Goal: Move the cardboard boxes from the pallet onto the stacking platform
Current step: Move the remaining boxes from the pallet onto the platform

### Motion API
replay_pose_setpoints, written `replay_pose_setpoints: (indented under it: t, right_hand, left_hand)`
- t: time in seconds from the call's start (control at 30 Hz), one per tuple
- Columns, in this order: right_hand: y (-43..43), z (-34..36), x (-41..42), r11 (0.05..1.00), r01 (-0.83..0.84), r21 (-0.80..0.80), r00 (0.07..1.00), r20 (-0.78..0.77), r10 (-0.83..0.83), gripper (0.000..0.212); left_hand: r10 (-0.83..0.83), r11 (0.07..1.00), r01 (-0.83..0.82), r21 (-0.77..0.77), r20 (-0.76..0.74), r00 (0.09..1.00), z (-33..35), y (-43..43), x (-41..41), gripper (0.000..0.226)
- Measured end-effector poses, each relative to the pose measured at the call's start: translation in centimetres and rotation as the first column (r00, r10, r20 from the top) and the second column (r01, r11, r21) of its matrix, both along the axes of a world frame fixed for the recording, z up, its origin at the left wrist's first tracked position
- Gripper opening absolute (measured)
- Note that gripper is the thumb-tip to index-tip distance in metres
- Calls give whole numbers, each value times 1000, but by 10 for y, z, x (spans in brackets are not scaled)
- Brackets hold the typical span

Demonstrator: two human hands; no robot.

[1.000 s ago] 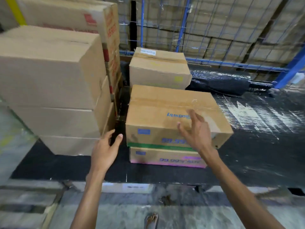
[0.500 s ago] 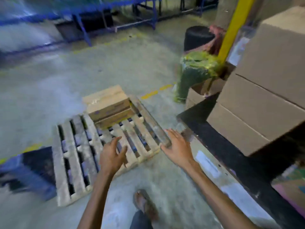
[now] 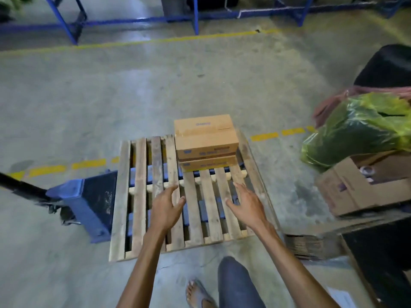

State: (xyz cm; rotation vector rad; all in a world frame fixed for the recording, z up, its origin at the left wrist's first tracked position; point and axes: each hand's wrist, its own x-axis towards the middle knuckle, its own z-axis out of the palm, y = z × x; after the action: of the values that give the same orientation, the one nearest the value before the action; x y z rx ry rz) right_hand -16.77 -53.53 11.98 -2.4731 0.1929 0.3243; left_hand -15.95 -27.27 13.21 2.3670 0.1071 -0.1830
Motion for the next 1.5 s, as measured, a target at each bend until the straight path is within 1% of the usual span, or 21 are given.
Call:
replay_pose_setpoints:
  t: [0.07,0.13,0.27,0.37,0.4,0.47,0.5,0.57,0.63,0.7,0.77,0.83,0.9,1.0,1.07,1.17,1.2,1.27,1.33,1.4,1.5]
  right_hand:
    - [4,-9,41,1000,2,1,999,-39,-2,74]
    - [-2,-15,78,1000,7,-14,999,-53,-8,74]
    - [-23,-47,176,995,52,-82,990,-126,-62,72]
    - [-41,-85,272,989,109,-96,979,-164,-124,73]
    - [-50,-107,318,989,125,-83,972,-192,-139,73]
    - [-62,-132,377,990,136,-48,966,-217,-144,76]
    - [-71,-158,417,988,147,-47,958,-242,-154,78]
    - [-83,-191,470,982,180,-53,944,-273,-188,82]
    - [-97,-242,529,971,231,-62,915,-325,-239,86]
    - [-109,-287,576,959,275,-74,896,-342,-283,93]
    - [-122,-346,618,943,321,-83,859,-393,-327,99]
    - [-132,-396,649,924,380,-48,820,-445,-360,107]
    - [-140,-434,668,883,468,30,785,-473,-400,113]
    - [-156,-480,681,834,530,153,783,-468,-411,102]
    - [-150,-477,680,823,540,178,795,-429,-429,94]
    - [-143,-451,655,811,539,226,817,-375,-438,64]
    - [-141,-432,641,801,548,239,819,-345,-458,61]
    - [-135,-401,618,781,580,231,801,-339,-494,66]
    - [-134,-357,584,763,603,231,787,-327,-523,72]
    - [-132,-306,543,759,610,227,785,-302,-541,72]
    - [-114,-213,463,731,645,222,764,-223,-606,57]
  left_hand:
    - [33,999,-34,-32,-37,999,-13,4,38,50]
    - [26,999,-28,-32,-56,998,-22,2,72,52]
    - [50,999,-50,6,-136,989,-58,-1,162,59]
    - [61,998,-66,-19,-195,979,-96,-5,250,61]
    - [69,997,-76,-25,-224,972,-120,-8,291,62]
    - [76,995,-89,-36,-270,960,-144,-10,343,66]
    - [113,991,-131,-37,-318,941,-172,-10,381,68]
    - [151,985,-174,-22,-391,908,-210,-7,435,68]
    - [224,966,-257,-15,-444,868,-257,-9,497,69]
    - [306,933,-360,-31,-463,832,-295,-9,543,67]
    - [373,887,-459,-46,-515,772,-347,-6,585,71]
    - [418,831,-551,-69,-577,702,-393,2,614,84]
    - [428,805,-589,-74,-614,663,-431,14,629,93]
    - [452,745,-656,-119,-633,628,-474,19,641,88]
    - [477,725,-678,-118,-624,619,-475,15,641,81]
    - [495,728,-676,-114,-595,633,-462,10,626,72]
    - [490,737,-666,-116,-586,645,-445,10,618,75]
    - [486,744,-659,-108,-590,645,-419,12,604,78]
    - [464,758,-640,-127,-586,664,-379,14,585,72]
    - [434,805,-578,-131,-535,725,-328,18,562,67]
    - [345,894,-435,-108,-454,821,-240,30,516,70]
